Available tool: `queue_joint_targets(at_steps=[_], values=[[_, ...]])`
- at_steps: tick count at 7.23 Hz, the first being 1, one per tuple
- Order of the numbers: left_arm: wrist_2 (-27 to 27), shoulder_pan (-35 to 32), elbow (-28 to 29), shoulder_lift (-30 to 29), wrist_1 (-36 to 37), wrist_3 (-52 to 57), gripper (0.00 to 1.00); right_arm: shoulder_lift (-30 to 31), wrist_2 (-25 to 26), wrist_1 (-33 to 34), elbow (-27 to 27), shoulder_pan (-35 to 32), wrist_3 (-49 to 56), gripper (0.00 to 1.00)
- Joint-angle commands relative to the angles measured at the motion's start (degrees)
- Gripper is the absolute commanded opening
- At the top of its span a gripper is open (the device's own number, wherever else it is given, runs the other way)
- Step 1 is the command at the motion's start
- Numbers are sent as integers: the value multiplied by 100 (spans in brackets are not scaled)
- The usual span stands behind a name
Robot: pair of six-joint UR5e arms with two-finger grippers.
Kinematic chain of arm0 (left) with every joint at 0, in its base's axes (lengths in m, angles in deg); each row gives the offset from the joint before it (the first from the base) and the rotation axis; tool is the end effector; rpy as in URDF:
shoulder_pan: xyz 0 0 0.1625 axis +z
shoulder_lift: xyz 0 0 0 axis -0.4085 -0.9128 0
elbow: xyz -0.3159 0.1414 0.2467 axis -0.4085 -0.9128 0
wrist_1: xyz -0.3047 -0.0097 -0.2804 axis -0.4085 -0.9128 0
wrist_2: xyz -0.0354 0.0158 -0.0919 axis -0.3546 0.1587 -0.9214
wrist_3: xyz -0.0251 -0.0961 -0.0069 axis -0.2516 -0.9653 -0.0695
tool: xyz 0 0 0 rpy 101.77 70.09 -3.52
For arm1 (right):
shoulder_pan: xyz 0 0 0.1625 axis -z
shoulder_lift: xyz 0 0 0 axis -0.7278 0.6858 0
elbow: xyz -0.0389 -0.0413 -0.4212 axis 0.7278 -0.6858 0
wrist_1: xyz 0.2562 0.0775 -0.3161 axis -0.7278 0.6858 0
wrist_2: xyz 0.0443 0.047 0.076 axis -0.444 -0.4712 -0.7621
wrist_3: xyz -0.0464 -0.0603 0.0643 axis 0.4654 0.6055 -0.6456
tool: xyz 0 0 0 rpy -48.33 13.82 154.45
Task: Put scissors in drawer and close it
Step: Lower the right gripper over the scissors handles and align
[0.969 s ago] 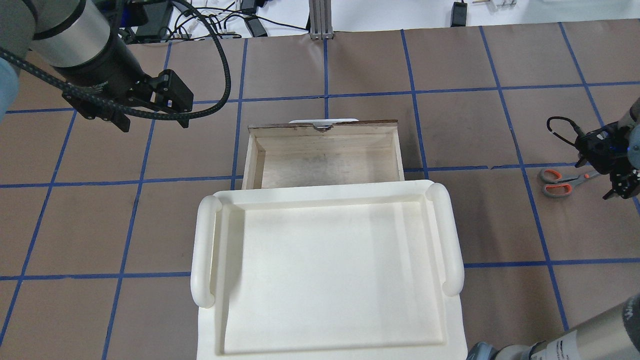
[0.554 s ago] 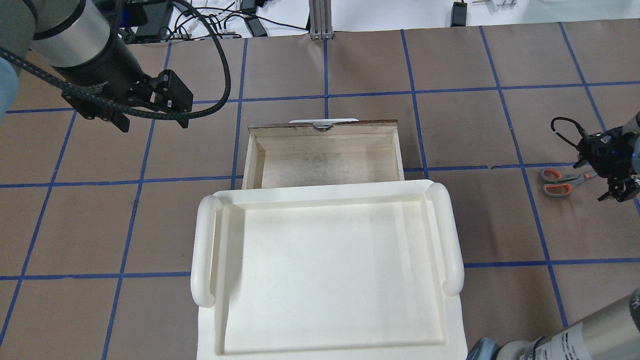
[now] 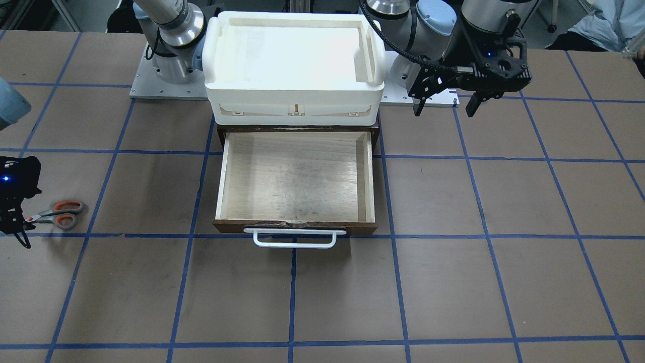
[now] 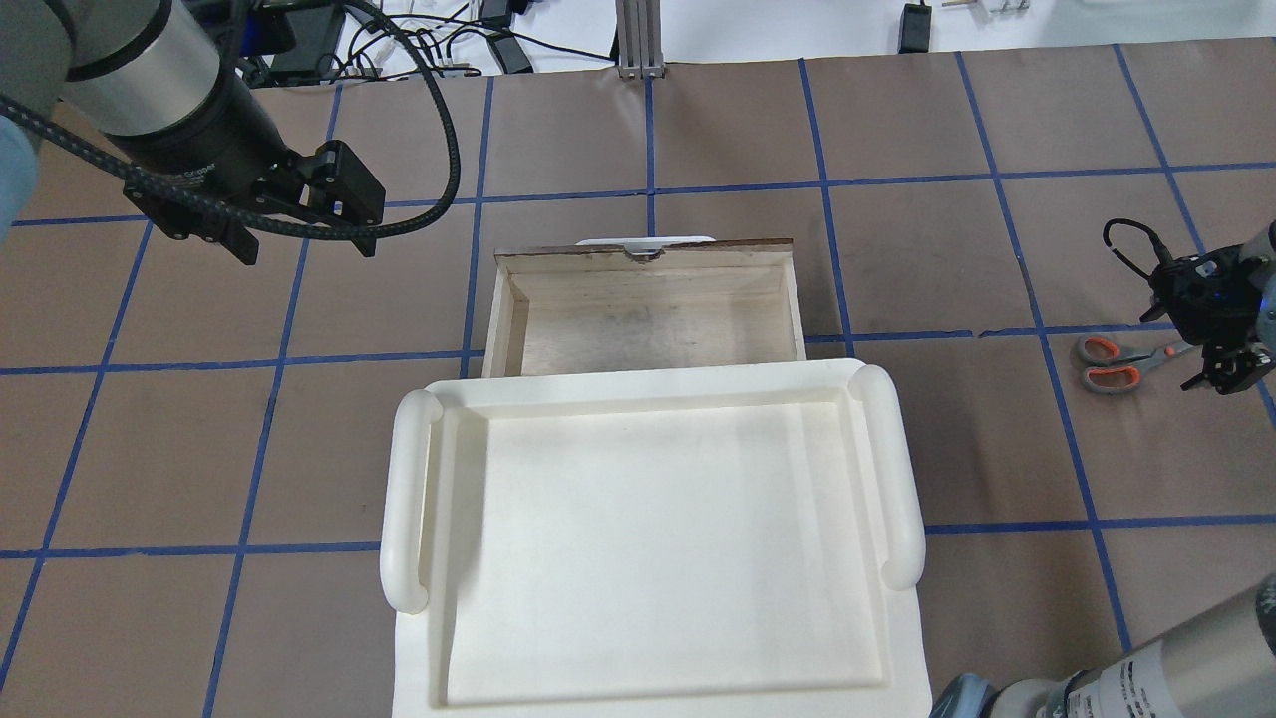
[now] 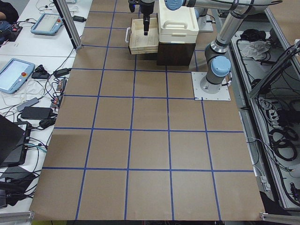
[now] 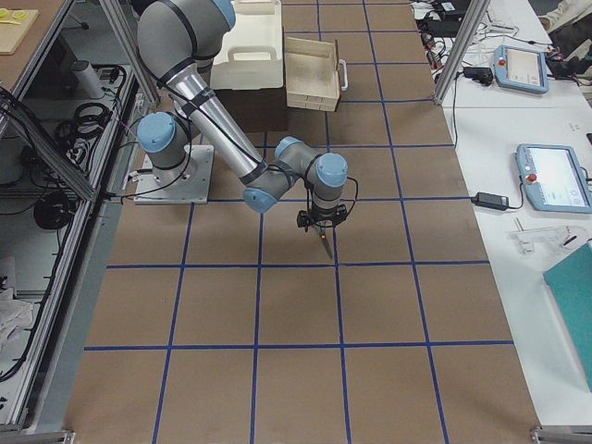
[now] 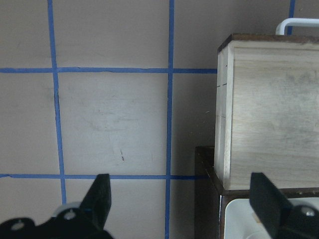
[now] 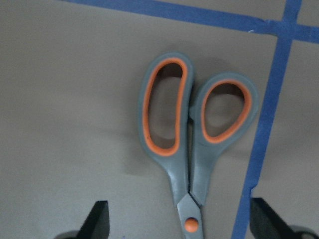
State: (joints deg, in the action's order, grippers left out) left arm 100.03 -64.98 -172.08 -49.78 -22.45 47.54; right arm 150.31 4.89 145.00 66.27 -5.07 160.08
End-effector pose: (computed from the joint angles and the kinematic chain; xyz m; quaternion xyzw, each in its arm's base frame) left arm -0.1264 -0.4628 0.5174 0.0114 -0.9996 0.0247 0.0022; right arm -0.2353 -0.5126 0.1922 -0.7655 0.6434 0.0045 0.0051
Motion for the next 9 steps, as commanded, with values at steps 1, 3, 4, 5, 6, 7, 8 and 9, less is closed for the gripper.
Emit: queue_joint_targets(at_steps=[1, 3, 4, 5, 6, 7, 8, 9], values=[[0, -3, 0, 0, 7, -4, 100, -5, -103, 20, 24, 0, -14, 100], [0, -3, -9, 0, -2, -4, 100, -5, -129, 116, 121, 0, -14, 100], [0, -3, -18, -9, 7, -4, 100, -14, -120, 116, 130, 0, -32, 100], [0, -3, -18, -9, 7, -4, 100, -40, -120, 116, 121, 0, -319, 100], [0, -3, -18, -9, 7, -4, 100, -58, -138, 125, 121, 0, -339, 100], [0, -3, -18, -9, 7, -4, 100, -58, -138, 116, 121, 0, -339, 100], [0, -3, -18, -9, 7, -4, 100, -66, -199, 116, 121, 0, -313, 100], [0, -3, -27, -18, 7, -4, 100, -67, -295, 116, 121, 0, -339, 100]])
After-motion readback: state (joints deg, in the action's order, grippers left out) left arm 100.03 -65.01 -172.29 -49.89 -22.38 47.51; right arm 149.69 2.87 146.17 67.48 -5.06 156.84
